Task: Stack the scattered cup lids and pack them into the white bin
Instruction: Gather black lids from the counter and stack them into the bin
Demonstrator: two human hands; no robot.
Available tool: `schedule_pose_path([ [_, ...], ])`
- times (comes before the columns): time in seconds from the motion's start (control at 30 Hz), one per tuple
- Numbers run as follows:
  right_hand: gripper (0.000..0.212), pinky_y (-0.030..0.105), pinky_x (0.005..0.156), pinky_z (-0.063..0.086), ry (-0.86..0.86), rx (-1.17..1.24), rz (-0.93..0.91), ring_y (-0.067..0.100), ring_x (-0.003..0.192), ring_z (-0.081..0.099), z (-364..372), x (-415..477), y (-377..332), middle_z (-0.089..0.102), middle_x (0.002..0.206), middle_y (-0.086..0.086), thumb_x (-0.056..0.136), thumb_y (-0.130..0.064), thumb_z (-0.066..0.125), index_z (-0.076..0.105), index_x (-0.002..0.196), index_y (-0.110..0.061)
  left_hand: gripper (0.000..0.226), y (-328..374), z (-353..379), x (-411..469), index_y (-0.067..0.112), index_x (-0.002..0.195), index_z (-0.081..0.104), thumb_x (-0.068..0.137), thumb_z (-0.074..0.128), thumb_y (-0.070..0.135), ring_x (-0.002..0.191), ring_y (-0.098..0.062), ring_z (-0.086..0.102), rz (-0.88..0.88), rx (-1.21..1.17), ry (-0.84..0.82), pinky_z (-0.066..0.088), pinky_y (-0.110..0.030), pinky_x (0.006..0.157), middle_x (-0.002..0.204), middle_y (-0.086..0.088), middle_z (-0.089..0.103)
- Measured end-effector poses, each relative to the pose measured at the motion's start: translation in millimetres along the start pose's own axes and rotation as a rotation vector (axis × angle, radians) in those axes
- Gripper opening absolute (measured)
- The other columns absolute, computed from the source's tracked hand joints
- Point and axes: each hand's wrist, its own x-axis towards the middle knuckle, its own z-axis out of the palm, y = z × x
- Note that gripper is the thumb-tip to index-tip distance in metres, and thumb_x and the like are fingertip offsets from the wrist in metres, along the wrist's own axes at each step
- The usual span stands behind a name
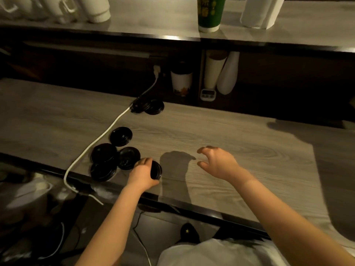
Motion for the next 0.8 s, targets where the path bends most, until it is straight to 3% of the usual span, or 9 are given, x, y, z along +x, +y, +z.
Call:
schedule_pose_path([
  [0.13,0.048,0.035,0.095,0.046,-0.012,0.131,0.012,0.021,0.12,0.052,-2.4,3.0,2.4,0.053,0.135,0.001,0.093,-0.039,0.052,0.044,0.137,-0.021,0.099,22.5,-9.3,-3.2,0.018,0.15,0.013,0.076,0.073,0.042,0.142,-0.03,0.018,0.06,-0.046,0.065,0.03,-0.042,0.112,0.153,-0.007,0.026],
  [0.4,0.052,0.034,0.091,0.049,0.076,0.764,0.024,0.018,0.104,0.06,-52.4,19.7,12.1,0.063,0.114,0.004,0.089,-0.037,0.061,0.045,0.135,-0.019,0.099,123.4,-76.4,-18.4,0.021,0.148,0.009,0.075,0.075,0.031,0.141,-0.018,0.009,0.353,-0.248,0.373,0.027,-0.044,0.113,0.149,-0.001,0.028],
  [0.53,0.044,0.037,0.082,0.05,0.165,0.799,-0.011,0.018,0.088,0.063,-83.3,22.3,22.4,0.067,0.096,0.006,0.087,-0.026,0.065,0.052,0.128,-0.016,0.106,156.8,-102.1,-16.2,0.021,0.149,0.002,0.074,0.076,0.03,0.141,-0.018,0.011,0.442,-0.249,0.433,0.027,-0.042,0.112,0.149,-0.002,0.028],
  [0.67,0.036,0.03,0.076,0.052,0.203,0.826,0.016,0.013,0.076,0.064,-101.0,20.9,32.9,0.066,0.082,0.002,0.088,-0.016,0.064,0.051,0.121,-0.014,0.109,176.1,-112.2,-17.2,0.022,0.149,-0.004,0.075,0.076,0.032,0.142,-0.019,0.008,0.485,-0.241,0.482,0.026,-0.041,0.112,0.152,-0.002,0.019],
  [0.8,0.028,0.04,0.08,0.056,0.206,0.902,0.044,0.028,0.087,0.067,-105.9,24.2,31.2,0.065,0.096,0.01,0.089,-0.007,0.06,0.051,0.115,-0.011,0.11,176.4,-116.2,-12.1,0.023,0.15,-0.006,0.076,0.075,0.032,0.143,-0.019,0.009,0.513,-0.247,0.469,0.022,-0.037,0.113,0.156,0.0,0.012],
])
